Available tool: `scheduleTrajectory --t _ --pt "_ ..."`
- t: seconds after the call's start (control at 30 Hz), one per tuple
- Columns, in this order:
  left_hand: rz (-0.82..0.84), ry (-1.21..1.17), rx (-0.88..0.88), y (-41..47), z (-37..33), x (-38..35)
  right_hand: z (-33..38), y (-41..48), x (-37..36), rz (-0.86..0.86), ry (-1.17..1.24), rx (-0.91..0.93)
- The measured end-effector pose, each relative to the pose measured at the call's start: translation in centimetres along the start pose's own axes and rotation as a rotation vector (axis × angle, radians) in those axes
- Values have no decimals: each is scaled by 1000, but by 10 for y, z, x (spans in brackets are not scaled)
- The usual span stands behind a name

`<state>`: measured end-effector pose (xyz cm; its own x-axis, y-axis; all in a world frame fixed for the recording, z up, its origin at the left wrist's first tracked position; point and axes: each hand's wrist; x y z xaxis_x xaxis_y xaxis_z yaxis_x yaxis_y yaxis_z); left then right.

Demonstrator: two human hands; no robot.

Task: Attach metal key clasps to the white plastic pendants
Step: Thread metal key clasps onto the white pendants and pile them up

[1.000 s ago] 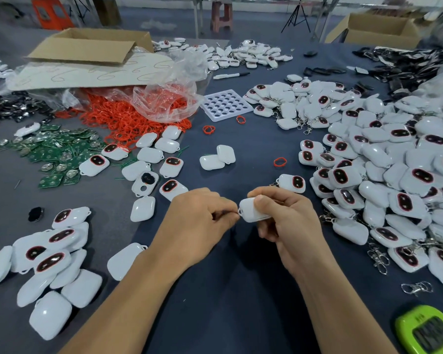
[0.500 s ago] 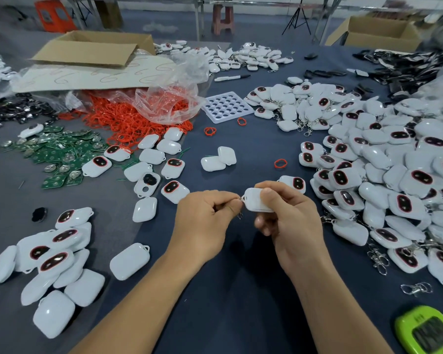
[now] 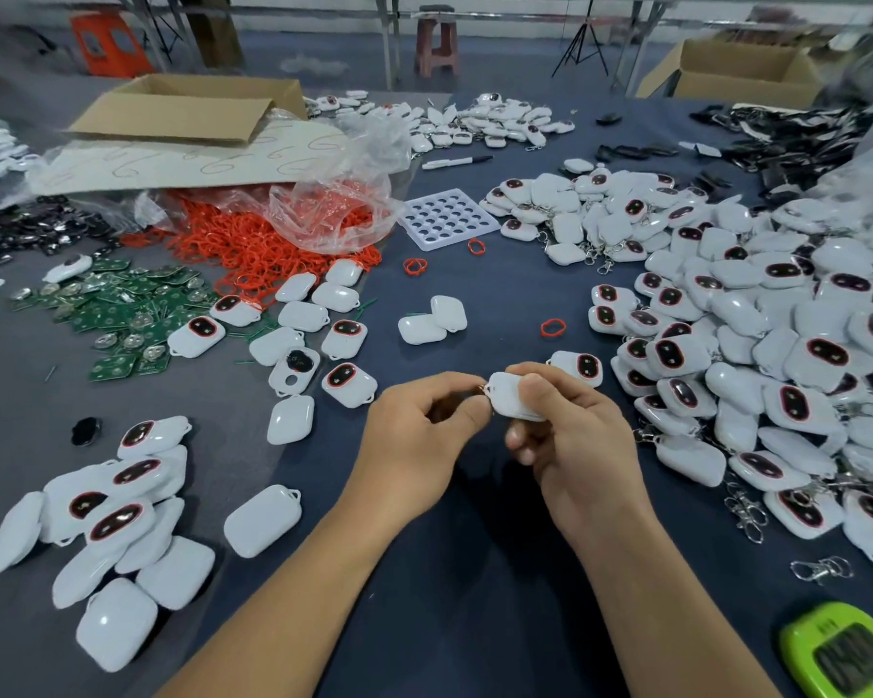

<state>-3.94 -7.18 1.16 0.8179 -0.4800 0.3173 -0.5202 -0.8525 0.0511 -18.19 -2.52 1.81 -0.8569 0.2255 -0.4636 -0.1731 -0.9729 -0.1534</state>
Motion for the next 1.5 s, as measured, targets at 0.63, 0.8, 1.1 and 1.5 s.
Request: scheduleTrajectory --t 0.63,0.8,1.1,1.5 --pt "-81 790 -260 2 12 -2 -13 -4 4 -73 -594 222" --pt "-15 493 -99 1 9 1 -5 -3 1 -34 -250 109" --pt "111 -23 -8 4 5 8 -2 -2 2 43 17 -12" --pt "-191 580 49 1 6 -3 -7 0 7 109 -179 -18"
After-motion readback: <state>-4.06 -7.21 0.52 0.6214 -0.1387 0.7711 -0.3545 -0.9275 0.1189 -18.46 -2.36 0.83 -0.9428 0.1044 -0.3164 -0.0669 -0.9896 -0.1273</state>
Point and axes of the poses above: each hand's wrist, its own y-axis towards the middle knuckle, its own x-axis out of the back of the hand, z = x × y, and after that the axes turned 13 degrees about z, right-handed
